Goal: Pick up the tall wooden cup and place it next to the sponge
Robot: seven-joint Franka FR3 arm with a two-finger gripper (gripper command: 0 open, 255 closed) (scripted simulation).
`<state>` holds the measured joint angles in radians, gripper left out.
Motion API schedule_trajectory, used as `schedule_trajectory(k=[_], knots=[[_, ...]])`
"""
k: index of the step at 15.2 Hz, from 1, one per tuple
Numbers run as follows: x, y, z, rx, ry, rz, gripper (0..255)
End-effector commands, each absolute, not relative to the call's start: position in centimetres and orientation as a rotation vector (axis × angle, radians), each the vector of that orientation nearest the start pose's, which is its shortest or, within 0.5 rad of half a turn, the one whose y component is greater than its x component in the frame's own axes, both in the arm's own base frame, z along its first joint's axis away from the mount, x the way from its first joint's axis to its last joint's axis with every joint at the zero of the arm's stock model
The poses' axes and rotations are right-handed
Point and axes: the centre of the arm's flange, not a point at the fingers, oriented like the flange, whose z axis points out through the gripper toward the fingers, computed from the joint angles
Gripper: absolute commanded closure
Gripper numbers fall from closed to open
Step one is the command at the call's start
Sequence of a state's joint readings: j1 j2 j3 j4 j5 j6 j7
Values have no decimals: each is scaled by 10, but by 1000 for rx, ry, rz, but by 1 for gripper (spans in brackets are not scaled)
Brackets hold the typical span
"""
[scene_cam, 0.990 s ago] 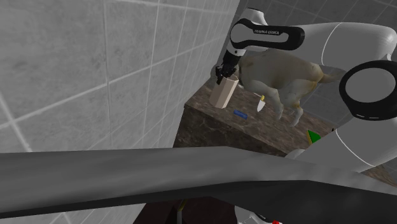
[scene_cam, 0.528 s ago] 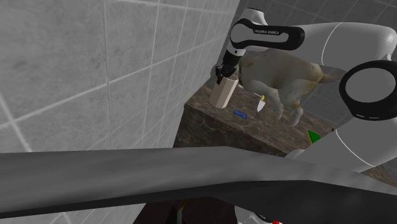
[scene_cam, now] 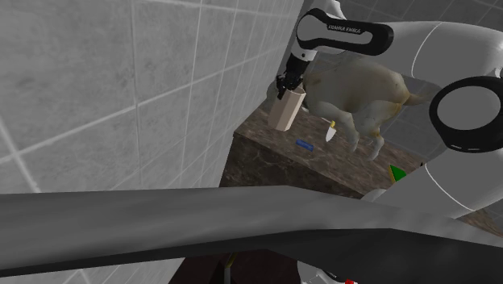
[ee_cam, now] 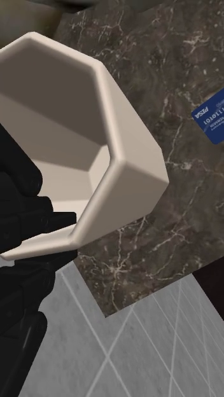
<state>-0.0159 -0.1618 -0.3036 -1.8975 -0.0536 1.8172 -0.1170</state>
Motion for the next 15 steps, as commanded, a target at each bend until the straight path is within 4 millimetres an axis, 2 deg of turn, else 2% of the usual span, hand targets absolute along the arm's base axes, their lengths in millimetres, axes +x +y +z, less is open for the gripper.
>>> schedule_trajectory(k=[1,15], knots=[[489,-177,584,-3146,299,-114,255],[489,-177,658,-3146,299,-114,255]])
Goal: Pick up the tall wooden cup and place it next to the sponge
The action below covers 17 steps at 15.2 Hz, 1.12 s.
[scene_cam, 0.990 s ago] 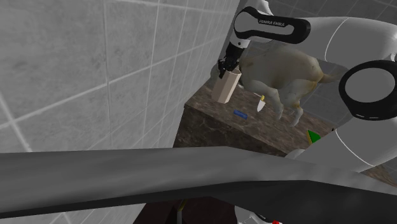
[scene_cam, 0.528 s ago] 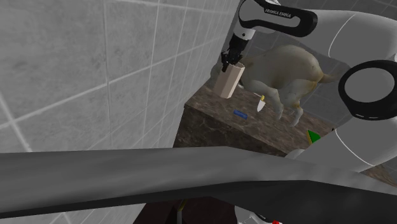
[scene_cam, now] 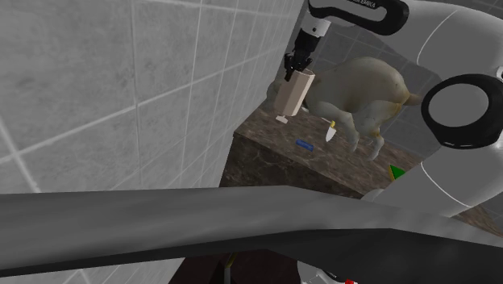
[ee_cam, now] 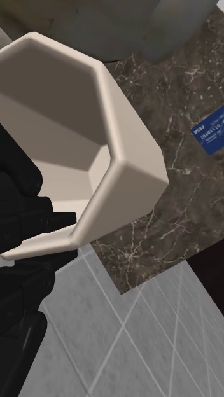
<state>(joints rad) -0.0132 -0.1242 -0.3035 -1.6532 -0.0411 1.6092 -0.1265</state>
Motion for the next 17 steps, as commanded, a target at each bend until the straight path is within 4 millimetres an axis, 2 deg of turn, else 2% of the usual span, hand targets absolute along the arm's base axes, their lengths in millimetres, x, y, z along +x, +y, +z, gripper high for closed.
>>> schedule_trajectory(k=[1,17], knots=[[489,-177,663,-3146,299,-114,255],[489,-177,748,-3146,299,-114,255]])
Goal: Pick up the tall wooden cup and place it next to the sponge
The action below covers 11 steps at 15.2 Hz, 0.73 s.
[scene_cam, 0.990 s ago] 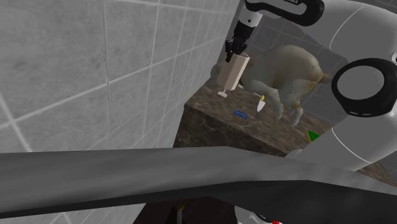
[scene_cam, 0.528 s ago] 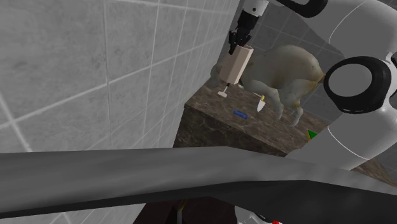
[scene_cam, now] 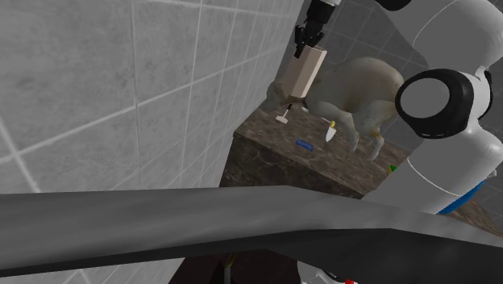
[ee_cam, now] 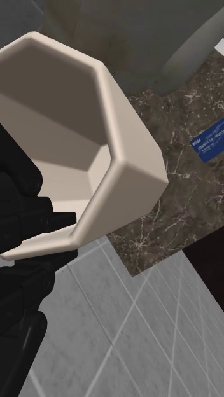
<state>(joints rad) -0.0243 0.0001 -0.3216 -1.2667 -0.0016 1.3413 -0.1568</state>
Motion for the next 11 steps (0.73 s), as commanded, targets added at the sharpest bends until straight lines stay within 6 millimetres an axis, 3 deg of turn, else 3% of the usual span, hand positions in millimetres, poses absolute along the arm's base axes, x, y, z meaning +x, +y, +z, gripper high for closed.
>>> schedule_trajectory(k=[1,9,11], knots=[[489,-177,753,-3146,299,-114,255],[489,-177,792,-3146,299,-114,255],[465,-185,792,-3146,299,-114,255]])
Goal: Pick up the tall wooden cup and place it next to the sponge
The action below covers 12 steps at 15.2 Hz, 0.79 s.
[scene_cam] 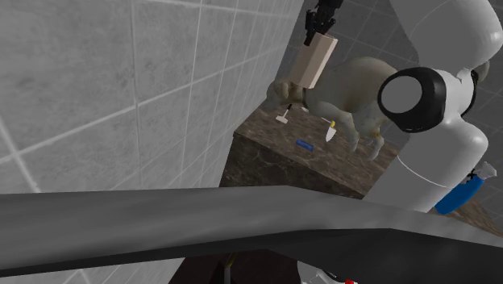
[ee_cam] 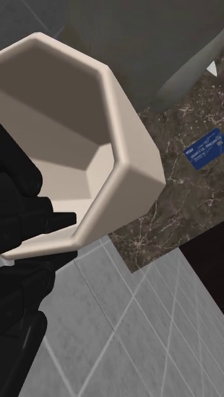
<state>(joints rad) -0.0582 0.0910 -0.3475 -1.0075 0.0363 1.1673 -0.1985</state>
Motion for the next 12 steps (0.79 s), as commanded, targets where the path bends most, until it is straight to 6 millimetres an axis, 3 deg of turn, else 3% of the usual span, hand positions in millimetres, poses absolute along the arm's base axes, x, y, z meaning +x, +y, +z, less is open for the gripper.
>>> schedule_trajectory(k=[1,12], knots=[[452,-190,792,-3146,299,-114,255],[315,-239,793,-3146,299,-114,255]])
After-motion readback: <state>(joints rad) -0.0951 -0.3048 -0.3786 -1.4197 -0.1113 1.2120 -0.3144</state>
